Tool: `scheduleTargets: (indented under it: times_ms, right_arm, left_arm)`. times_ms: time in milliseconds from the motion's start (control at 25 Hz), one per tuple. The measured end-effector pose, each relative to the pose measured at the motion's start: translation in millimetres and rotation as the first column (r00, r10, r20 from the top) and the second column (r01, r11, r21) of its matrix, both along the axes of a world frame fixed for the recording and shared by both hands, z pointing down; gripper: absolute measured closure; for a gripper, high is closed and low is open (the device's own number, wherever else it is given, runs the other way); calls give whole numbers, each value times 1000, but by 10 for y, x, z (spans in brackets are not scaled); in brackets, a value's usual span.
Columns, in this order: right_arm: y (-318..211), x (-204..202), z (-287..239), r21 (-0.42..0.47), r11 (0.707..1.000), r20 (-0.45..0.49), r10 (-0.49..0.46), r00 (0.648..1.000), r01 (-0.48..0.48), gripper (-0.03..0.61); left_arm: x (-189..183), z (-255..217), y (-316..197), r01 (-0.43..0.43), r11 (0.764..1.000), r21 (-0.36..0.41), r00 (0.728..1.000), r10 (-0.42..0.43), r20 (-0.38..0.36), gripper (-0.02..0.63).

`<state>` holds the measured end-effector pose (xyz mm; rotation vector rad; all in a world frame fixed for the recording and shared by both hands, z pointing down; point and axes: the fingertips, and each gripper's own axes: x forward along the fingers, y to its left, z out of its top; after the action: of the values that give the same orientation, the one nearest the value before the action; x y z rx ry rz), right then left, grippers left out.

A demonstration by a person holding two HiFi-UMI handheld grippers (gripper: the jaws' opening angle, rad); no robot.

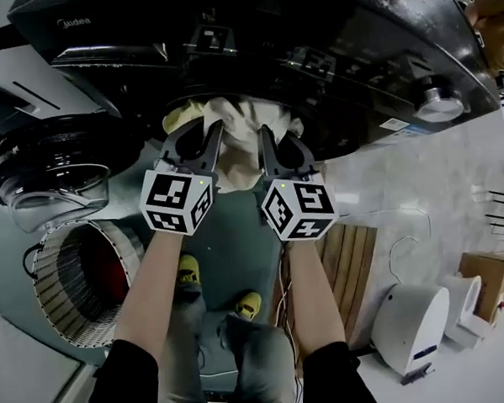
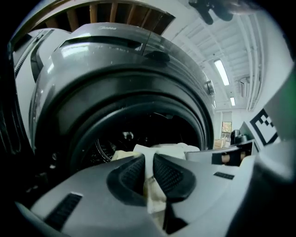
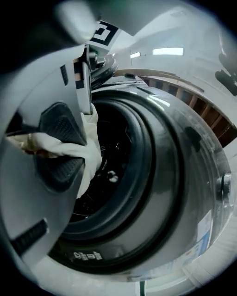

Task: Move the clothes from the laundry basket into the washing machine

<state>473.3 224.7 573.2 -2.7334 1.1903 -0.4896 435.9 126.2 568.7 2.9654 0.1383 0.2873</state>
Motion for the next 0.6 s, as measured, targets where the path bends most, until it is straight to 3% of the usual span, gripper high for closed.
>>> scheduleTargets:
  times_ms: [240,520,600]
  right_arm:
    - [-27,454,371,19,998,-70,55,996,-54,520]
    - [-228,798,199,81,994,-209,94,973,-78,520]
    - [-312,911,301,64,995,-192,82,978,-70,512]
  left_arm:
    - [472,252,-118,12,998,67,995,-5,-96,571]
    - [870,78,-248,40,994,103,975,-17,-220,571]
    - [1035,211,-308,45,989,138,984,-19,-178,569]
